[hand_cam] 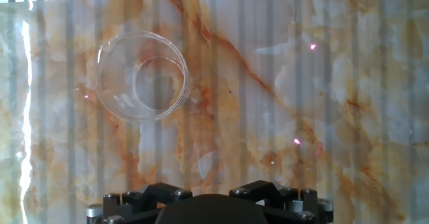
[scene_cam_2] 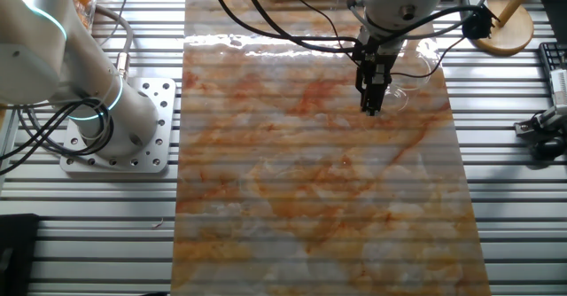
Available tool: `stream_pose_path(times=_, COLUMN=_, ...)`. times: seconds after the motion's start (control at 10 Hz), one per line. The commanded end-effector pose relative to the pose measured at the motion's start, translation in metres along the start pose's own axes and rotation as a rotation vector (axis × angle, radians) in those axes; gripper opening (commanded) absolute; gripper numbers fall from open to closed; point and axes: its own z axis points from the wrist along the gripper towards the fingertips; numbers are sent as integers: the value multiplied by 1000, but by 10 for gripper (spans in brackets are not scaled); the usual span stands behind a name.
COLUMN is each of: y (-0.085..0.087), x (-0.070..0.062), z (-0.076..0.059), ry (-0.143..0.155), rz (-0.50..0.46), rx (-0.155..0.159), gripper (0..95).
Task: Pour out the test tube
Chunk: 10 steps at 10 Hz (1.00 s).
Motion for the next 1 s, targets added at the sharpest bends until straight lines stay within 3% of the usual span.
stream_pose_path(times=0.1, y=0, x=0, z=0, ry=3, rz=-107, rx=18, gripper=0)
stream_pose_path(times=0.8, y=4, x=1, z=-1, ry=-1, rz=-124, rx=12, gripper=0)
stream_pose_path(times=0.9, y=7, x=4, z=-3, ry=-1, rz=-151, rx=1, gripper=0)
stream_pose_path(times=1.0, y=9, x=5, z=-4, ry=-5, rz=-212, rx=-30, gripper=0)
